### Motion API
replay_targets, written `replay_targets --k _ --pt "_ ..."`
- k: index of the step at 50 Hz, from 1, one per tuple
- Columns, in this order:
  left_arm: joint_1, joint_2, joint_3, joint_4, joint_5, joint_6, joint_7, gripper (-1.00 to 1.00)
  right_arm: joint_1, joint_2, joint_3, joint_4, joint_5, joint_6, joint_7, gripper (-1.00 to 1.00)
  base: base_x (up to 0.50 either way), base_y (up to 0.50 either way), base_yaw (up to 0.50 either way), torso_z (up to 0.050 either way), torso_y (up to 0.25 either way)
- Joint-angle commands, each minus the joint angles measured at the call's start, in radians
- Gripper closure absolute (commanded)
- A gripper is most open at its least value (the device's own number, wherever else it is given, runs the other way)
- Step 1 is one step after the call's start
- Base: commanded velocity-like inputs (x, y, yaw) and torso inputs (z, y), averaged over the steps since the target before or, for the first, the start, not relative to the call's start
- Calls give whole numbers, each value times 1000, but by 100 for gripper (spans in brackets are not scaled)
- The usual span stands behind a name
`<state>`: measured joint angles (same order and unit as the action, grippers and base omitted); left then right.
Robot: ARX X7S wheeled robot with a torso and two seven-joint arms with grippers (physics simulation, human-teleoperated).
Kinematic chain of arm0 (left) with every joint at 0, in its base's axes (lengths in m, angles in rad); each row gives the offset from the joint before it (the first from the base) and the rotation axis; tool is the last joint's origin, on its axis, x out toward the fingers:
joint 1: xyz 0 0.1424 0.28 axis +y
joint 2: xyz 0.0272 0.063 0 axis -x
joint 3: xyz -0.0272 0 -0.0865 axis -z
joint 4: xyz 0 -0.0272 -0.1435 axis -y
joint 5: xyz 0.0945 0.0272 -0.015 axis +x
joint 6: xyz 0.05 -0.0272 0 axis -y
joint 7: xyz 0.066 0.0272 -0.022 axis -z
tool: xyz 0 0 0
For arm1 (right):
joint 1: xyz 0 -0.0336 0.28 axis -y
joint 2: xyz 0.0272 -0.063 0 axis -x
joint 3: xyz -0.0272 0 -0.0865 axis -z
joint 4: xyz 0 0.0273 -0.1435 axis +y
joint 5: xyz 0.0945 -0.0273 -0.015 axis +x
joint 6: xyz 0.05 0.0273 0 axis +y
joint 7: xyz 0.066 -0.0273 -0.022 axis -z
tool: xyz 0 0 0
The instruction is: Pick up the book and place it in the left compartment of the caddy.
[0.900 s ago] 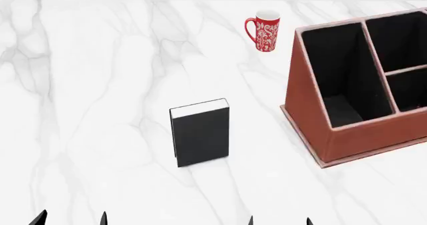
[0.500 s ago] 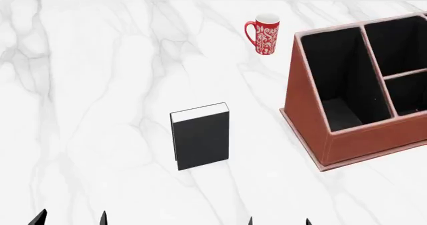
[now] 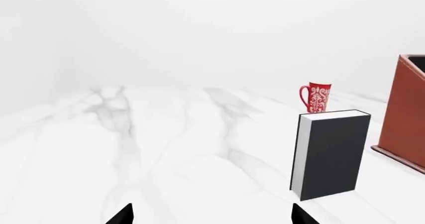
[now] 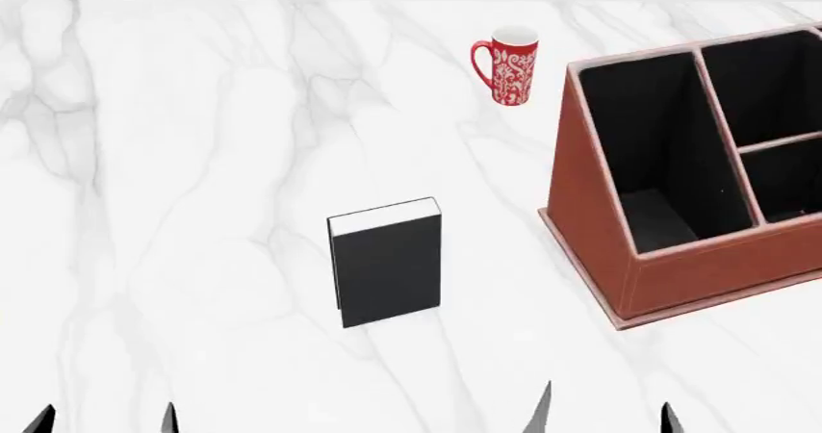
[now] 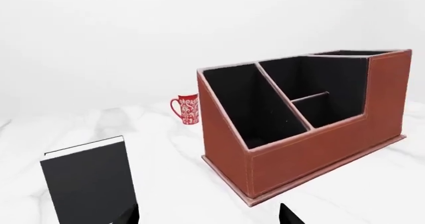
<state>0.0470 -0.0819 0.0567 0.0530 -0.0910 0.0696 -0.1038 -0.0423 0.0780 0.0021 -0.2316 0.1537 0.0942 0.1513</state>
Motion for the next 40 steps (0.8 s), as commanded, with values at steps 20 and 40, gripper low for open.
replay_targets --k 20,40 --pt "-1 -37 47 10 13 3 -55 -100 -38 18 94 -224 123 45 133 -100 0 0 0 0 0" --pt "144 -22 -86 116 58 63 -278 -100 -38 28 99 -240 137 21 192 -100 0 0 0 0 0"
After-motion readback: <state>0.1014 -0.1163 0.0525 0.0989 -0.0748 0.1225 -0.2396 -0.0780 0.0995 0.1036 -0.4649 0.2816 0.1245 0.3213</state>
